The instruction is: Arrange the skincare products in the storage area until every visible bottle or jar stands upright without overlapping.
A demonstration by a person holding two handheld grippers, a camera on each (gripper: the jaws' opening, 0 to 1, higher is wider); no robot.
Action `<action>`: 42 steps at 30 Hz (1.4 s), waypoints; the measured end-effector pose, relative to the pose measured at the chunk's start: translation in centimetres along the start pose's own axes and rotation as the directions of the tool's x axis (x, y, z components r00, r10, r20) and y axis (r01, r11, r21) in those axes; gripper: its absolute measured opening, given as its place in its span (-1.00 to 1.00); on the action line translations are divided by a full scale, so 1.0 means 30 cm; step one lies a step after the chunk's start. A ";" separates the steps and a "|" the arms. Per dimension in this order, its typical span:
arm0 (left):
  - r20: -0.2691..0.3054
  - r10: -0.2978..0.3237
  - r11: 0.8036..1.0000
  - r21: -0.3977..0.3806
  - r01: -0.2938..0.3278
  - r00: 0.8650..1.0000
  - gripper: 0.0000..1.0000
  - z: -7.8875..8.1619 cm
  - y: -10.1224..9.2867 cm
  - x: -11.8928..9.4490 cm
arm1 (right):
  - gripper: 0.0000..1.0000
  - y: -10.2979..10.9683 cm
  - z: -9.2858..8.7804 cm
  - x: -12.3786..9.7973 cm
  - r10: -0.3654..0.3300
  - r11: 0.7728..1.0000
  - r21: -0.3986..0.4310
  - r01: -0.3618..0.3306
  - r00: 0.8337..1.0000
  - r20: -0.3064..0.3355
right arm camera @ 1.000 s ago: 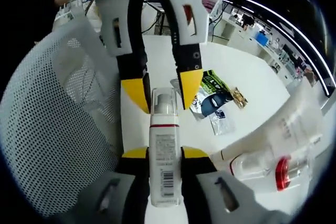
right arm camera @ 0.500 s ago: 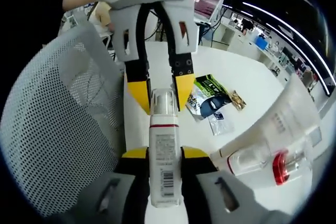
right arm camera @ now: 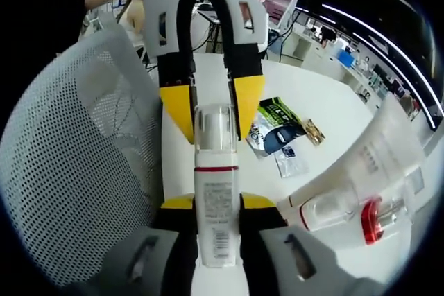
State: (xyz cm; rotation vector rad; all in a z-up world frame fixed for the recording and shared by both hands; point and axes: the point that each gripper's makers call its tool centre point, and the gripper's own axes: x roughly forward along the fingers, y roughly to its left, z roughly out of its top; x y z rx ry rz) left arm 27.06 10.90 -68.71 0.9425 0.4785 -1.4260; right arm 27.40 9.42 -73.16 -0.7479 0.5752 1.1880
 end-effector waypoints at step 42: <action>0.368 0.014 0.993 -0.112 0.029 0.930 -0.64 0.258 0.023 -0.092 | -0.59 -0.001 0.117 -0.014 0.004 0.995 0.093 -0.031 0.961 0.275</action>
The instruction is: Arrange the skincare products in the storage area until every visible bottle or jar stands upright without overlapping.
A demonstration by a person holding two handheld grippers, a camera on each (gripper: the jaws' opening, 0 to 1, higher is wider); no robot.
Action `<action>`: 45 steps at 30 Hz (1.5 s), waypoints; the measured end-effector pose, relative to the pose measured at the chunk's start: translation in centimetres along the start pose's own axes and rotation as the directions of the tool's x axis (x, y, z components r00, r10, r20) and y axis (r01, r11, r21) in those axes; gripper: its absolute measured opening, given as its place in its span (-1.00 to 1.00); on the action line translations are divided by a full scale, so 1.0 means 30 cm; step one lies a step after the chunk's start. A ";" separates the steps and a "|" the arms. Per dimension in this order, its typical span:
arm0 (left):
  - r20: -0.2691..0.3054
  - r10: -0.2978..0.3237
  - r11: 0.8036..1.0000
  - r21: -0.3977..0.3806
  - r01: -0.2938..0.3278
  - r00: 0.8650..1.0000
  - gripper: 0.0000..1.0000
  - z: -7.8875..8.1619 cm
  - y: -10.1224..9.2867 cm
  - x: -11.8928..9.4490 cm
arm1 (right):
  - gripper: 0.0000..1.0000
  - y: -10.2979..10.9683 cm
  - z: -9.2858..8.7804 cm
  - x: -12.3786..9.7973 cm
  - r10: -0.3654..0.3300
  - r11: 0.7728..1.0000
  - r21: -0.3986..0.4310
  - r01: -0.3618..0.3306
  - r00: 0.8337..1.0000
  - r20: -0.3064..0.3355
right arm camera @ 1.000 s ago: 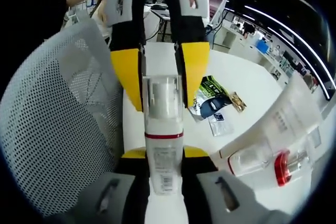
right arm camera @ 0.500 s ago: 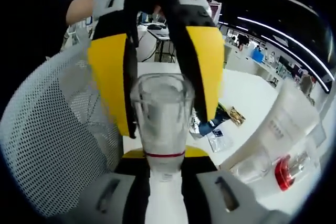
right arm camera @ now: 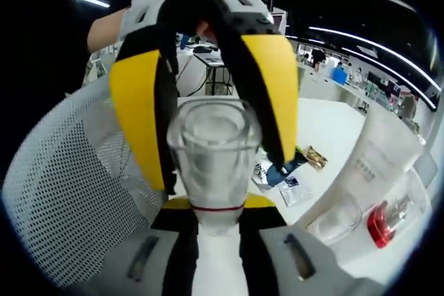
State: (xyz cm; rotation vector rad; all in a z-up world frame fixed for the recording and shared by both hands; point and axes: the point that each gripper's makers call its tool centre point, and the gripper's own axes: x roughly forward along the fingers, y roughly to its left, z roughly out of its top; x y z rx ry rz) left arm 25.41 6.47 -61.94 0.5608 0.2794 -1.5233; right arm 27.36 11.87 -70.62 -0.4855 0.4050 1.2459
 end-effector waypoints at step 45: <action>0.140 0.050 0.974 -0.227 -0.017 0.989 -0.71 -0.072 0.024 0.027 | -0.54 0.011 -0.024 -0.005 0.028 0.996 0.085 -0.027 1.000 -0.011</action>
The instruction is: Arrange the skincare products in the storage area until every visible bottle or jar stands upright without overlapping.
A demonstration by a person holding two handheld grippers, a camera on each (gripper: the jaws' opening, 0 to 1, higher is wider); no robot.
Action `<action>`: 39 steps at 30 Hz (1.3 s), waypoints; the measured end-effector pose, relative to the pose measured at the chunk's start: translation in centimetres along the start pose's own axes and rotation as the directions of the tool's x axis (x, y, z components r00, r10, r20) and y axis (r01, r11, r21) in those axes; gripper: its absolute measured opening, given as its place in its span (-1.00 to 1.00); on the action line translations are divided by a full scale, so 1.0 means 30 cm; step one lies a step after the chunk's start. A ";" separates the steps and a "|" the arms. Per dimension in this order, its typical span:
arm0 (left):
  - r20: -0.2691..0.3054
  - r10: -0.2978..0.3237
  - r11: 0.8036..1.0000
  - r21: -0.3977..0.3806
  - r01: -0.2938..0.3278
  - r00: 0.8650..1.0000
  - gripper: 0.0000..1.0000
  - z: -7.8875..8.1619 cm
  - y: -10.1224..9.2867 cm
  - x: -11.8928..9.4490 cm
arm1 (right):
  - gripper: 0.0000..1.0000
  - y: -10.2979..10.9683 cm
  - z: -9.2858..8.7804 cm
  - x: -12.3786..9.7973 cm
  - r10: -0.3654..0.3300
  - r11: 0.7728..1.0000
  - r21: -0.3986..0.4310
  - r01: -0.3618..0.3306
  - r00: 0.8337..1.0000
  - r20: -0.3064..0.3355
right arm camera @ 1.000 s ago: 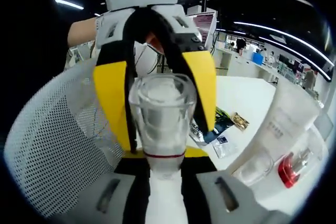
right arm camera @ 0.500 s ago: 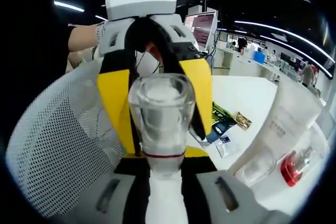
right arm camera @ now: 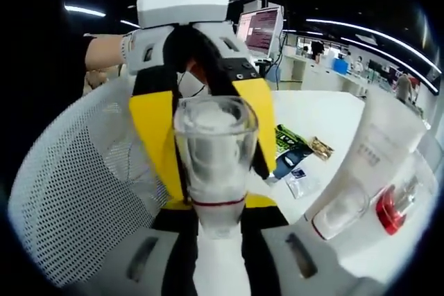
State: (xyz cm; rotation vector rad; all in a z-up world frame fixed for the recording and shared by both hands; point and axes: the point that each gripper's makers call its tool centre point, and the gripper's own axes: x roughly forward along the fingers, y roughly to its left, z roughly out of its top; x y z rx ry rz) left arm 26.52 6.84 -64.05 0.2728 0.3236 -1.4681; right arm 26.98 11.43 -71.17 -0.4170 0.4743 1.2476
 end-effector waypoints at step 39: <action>-0.026 0.217 0.974 -0.065 -0.218 0.976 -0.68 -0.145 0.156 0.038 | -0.47 -0.052 -0.072 -0.092 -0.122 0.989 0.076 0.131 0.986 -0.109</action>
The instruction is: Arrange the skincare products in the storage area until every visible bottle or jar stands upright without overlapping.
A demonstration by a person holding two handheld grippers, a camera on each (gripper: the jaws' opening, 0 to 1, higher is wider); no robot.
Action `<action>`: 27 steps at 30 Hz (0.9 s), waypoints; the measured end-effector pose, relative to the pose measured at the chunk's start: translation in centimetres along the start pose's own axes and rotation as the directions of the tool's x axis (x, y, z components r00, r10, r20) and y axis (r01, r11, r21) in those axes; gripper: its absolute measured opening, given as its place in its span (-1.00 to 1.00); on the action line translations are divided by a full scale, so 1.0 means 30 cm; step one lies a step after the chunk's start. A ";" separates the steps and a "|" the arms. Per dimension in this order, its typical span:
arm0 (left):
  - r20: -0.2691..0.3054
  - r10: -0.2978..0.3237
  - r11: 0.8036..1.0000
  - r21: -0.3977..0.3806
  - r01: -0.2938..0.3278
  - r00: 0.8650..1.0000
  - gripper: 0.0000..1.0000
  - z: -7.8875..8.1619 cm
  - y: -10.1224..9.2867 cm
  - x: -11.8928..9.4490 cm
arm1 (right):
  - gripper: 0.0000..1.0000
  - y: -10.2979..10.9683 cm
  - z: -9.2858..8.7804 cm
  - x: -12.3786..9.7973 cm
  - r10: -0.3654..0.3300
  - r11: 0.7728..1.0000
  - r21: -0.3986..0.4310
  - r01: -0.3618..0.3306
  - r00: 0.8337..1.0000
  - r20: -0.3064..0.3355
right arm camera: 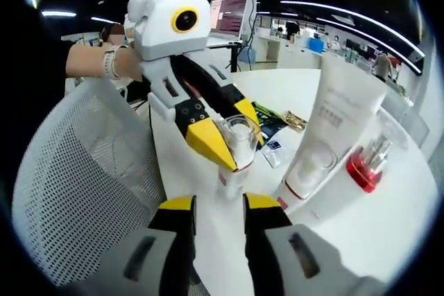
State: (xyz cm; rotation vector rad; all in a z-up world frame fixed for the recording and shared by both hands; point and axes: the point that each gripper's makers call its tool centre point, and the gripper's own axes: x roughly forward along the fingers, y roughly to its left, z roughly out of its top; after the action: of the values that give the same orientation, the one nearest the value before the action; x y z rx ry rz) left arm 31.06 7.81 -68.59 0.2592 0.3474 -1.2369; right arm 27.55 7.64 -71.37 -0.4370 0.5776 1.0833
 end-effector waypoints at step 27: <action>-0.288 -0.026 0.997 0.059 0.045 0.957 -0.47 -0.159 -0.014 -0.029 | -0.46 -0.037 -0.026 0.053 -0.006 1.000 -0.018 0.005 0.999 -0.053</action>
State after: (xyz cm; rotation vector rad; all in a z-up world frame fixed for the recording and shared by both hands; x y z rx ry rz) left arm 29.86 10.24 -72.65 0.4935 0.5654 -1.2491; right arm 28.95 7.83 -72.90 -0.4834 0.6137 1.0746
